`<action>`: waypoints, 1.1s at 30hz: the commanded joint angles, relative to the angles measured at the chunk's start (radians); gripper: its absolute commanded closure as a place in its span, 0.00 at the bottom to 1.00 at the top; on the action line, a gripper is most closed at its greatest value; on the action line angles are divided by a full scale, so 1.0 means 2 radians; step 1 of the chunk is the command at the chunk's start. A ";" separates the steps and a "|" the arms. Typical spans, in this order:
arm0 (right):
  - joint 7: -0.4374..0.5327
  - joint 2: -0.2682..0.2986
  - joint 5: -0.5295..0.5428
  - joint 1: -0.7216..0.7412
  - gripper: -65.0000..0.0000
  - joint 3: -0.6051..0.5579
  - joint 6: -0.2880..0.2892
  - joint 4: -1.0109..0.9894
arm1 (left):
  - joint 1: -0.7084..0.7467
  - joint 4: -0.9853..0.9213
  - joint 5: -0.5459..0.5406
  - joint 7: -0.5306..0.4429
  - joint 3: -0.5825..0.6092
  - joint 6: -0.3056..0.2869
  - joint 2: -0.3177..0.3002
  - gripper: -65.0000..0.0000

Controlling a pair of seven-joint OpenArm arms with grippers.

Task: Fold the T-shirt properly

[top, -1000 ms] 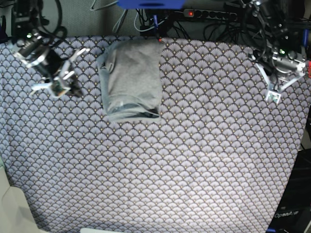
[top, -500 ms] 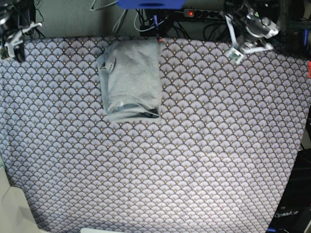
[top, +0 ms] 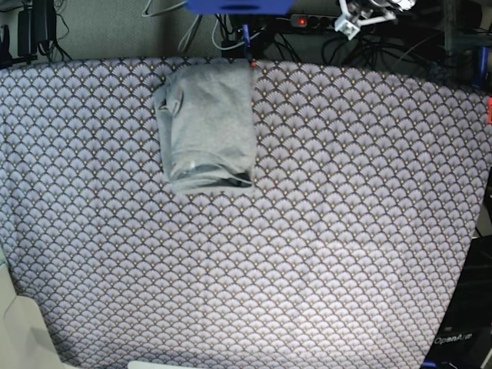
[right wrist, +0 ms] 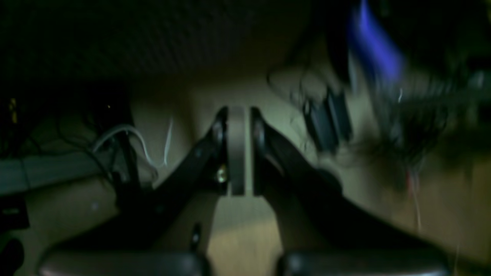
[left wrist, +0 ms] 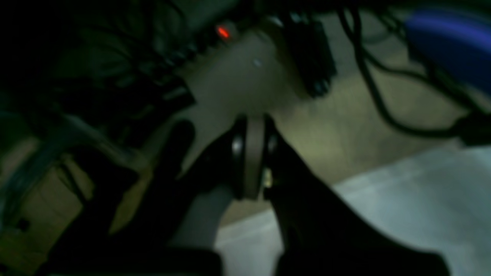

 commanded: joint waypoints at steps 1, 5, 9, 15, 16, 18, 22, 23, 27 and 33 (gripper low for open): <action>0.030 0.005 -0.011 0.011 0.99 0.003 0.002 -0.032 | -0.003 -0.017 0.008 -0.020 -0.002 0.001 0.006 1.00; 0.100 0.020 -0.081 0.065 0.99 0.027 0.002 -0.174 | -0.029 -0.119 0.076 -0.101 -0.029 0.001 0.043 1.00; 0.124 0.038 -0.149 0.109 0.99 0.070 0.002 -0.268 | -0.067 -0.219 0.138 -0.188 -0.089 0.001 0.080 1.00; 0.123 0.050 -0.231 0.159 0.99 0.094 0.002 -0.344 | -0.161 -0.413 0.209 -0.289 -0.196 0.001 0.087 1.00; 0.123 0.050 -0.244 0.165 0.99 0.092 0.002 -0.349 | -0.176 -0.446 0.216 -0.306 -0.213 0.001 0.086 1.00; 0.123 0.047 -0.268 0.172 0.99 0.092 0.002 -0.358 | -0.206 -0.511 0.239 -0.342 -0.248 0.001 0.074 1.00; 0.123 0.046 -0.331 0.190 0.99 0.092 0.002 -0.379 | -0.240 -0.622 0.296 -0.398 -0.275 0.001 0.047 1.00; 0.123 0.046 -0.344 0.195 0.99 0.092 0.002 -0.387 | -0.247 -0.652 0.308 -0.417 -0.274 0.001 0.038 1.00; 0.119 0.046 -0.415 0.214 0.99 0.092 0.002 -0.425 | -0.286 -0.754 0.344 -0.463 -0.274 0.112 0.017 1.00; 0.035 0.026 -0.502 0.257 0.99 0.092 -0.061 -0.451 | -0.330 -0.769 0.368 -0.395 -0.275 0.287 0.019 1.00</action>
